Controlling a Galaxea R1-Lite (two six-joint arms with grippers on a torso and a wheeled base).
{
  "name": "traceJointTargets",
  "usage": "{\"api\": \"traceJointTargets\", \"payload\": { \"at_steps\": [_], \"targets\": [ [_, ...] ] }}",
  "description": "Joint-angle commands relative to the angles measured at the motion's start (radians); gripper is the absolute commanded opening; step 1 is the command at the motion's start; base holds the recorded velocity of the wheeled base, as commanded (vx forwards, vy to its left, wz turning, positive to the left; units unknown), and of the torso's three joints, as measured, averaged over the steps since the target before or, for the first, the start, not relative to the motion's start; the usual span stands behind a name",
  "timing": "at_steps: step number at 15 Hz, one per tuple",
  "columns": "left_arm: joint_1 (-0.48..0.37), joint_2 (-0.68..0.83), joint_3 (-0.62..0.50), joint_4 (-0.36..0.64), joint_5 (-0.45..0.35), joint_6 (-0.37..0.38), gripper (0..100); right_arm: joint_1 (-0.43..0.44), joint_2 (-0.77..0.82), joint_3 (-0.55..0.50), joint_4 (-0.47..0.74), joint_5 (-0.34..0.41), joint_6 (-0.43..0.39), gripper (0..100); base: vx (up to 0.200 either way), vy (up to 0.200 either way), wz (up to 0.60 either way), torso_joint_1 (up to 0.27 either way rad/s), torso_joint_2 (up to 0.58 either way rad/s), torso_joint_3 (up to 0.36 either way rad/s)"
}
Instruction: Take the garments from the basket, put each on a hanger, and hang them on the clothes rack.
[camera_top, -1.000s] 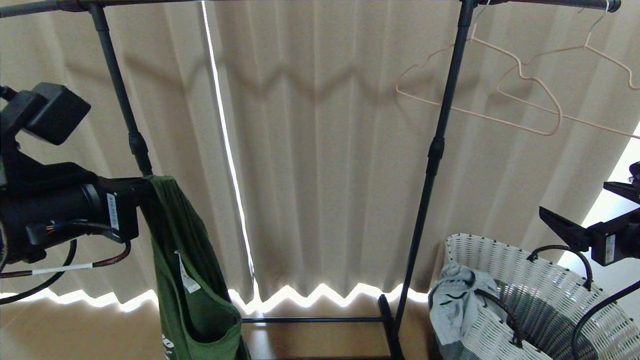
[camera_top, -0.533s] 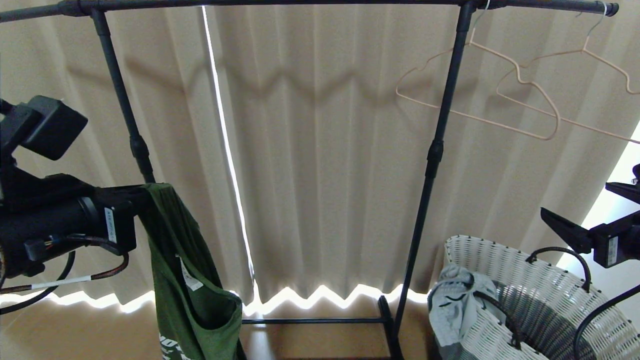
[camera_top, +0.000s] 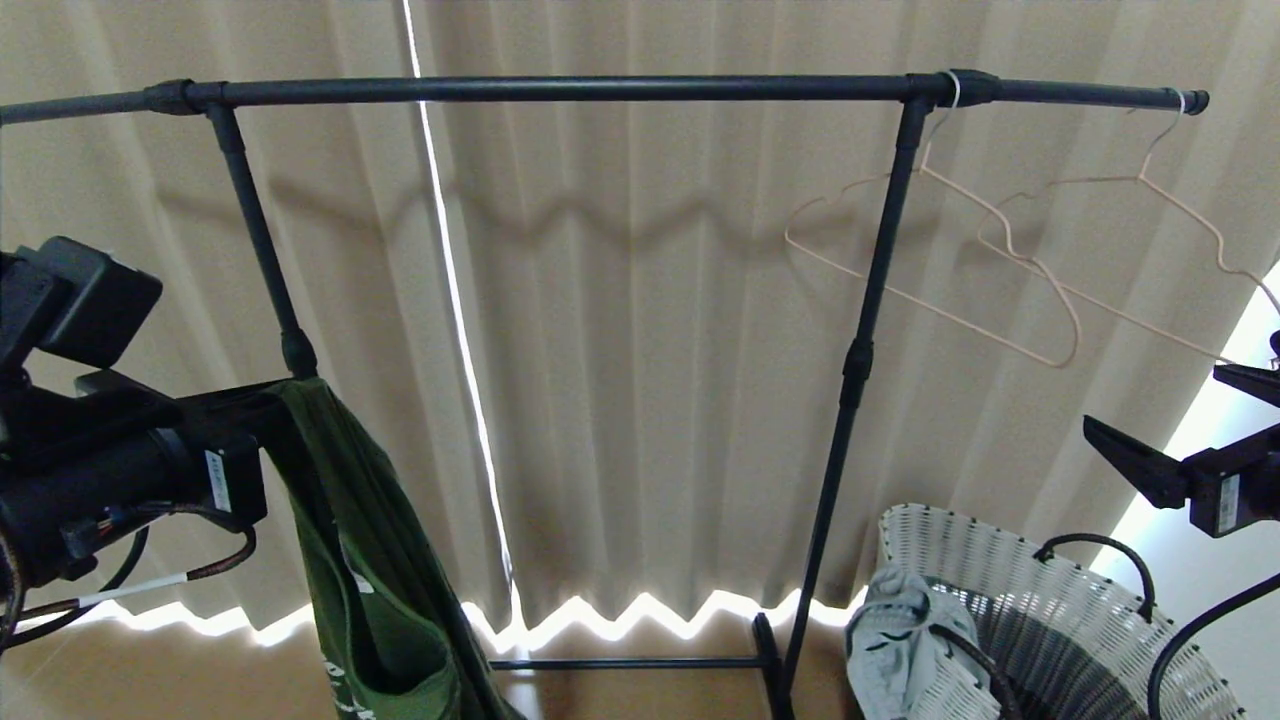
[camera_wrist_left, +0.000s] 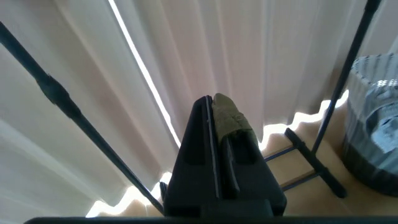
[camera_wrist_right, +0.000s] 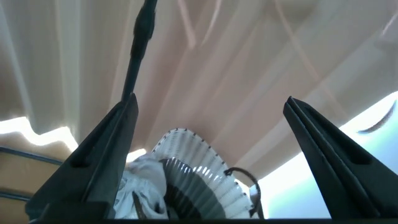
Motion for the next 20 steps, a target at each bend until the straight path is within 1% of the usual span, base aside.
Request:
{"api": "traceJointTargets", "payload": {
  "at_steps": [1,7,10,14,20],
  "targets": [
    [0.0,-0.022,0.007,0.004,-0.001,0.0,0,0.0,-0.008,0.001,-0.001,0.0,-0.001,100,0.0,0.0,0.0,0.168,-0.47,-0.281],
    [0.0,-0.067,0.053,-0.001,-0.001,0.001,0,0.0,-0.008,0.004,-0.001,-0.003,-0.004,100,0.0,0.0,0.0,0.176,-0.41,-0.245],
    [0.0,-0.091,0.073,0.001,-0.001,0.0,0,0.0,-0.006,0.008,-0.001,0.003,-0.002,100,0.0,0.0,0.0,0.026,-0.06,-0.039],
    [0.0,-0.093,0.07,0.002,0.002,0.0,0,0.0,0.0,0.009,-0.001,0.003,-0.002,100,0.0,0.0,0.0,0.0,0.0,0.0],
    [-0.006,-0.094,0.07,-0.001,0.001,0.001,0,-0.001,-0.004,0.011,-0.001,0.002,-0.002,100,0.0,-0.2,0.0,0.001,0.0,0.001]
  ]
}}
